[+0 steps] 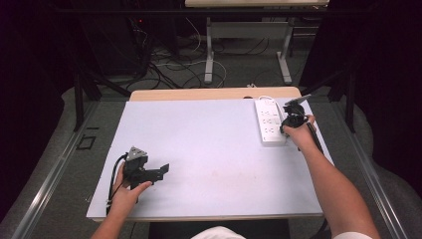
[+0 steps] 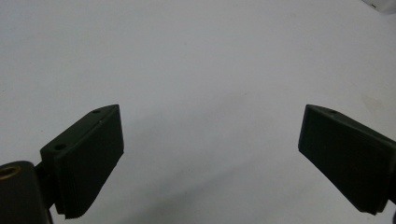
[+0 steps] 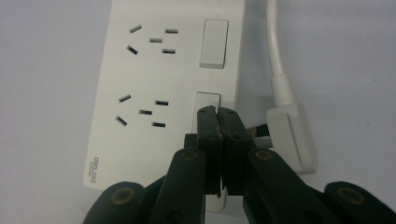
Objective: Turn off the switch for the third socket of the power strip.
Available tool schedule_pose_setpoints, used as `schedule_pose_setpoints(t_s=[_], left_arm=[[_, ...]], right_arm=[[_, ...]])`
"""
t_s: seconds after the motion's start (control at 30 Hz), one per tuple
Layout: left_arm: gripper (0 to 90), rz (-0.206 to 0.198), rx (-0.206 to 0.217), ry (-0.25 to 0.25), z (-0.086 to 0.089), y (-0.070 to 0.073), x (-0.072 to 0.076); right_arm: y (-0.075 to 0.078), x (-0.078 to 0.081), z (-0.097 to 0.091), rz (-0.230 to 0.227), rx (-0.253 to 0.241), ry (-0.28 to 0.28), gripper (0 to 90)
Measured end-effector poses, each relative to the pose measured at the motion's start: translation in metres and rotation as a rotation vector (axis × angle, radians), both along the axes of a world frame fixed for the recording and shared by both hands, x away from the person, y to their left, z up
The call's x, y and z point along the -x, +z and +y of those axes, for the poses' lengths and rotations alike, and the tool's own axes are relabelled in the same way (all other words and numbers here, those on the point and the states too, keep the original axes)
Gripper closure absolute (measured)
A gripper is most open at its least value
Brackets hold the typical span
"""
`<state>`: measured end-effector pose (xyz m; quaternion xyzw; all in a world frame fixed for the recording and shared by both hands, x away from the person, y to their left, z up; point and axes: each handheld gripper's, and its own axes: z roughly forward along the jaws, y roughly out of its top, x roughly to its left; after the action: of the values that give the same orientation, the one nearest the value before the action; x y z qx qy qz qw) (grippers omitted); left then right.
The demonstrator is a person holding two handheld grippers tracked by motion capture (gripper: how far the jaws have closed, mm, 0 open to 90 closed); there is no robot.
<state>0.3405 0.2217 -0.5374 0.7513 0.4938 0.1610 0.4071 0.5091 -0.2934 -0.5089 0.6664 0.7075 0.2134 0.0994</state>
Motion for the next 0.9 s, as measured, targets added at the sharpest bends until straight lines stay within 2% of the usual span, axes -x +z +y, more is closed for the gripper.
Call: schedule_pose_setpoints(t_s=[0.5,0.57,0.67,0.77,0.9], left_arm=[[6.6,0.003,-0.004,-0.001,0.0008,0.0002,-0.0007],[6.6,0.001,0.006,0.007,0.0006,0.0001,-0.0008],[6.6,0.002,0.007,0.01,0.0013,0.0002,-0.0013],[6.7,0.003,0.004,0.008,0.0016,0.0003,-0.0017],[6.7,0.002,0.01,0.015,0.0011,0.0002,-0.0019]], right_arm=[[0.0007,-0.0003,-0.0024,-0.009,0.032,0.01,84.6],[0.0023,-0.0009,-0.0023,-0.015,0.007,0.003,82.3],[0.003,-0.0008,-0.004,-0.021,0.012,0.009,80.9],[0.0036,-0.0014,-0.0041,-0.026,-0.01,-0.003,77.7],[0.0037,-0.0014,-0.0053,-0.03,-0.014,-0.003,73.0]])
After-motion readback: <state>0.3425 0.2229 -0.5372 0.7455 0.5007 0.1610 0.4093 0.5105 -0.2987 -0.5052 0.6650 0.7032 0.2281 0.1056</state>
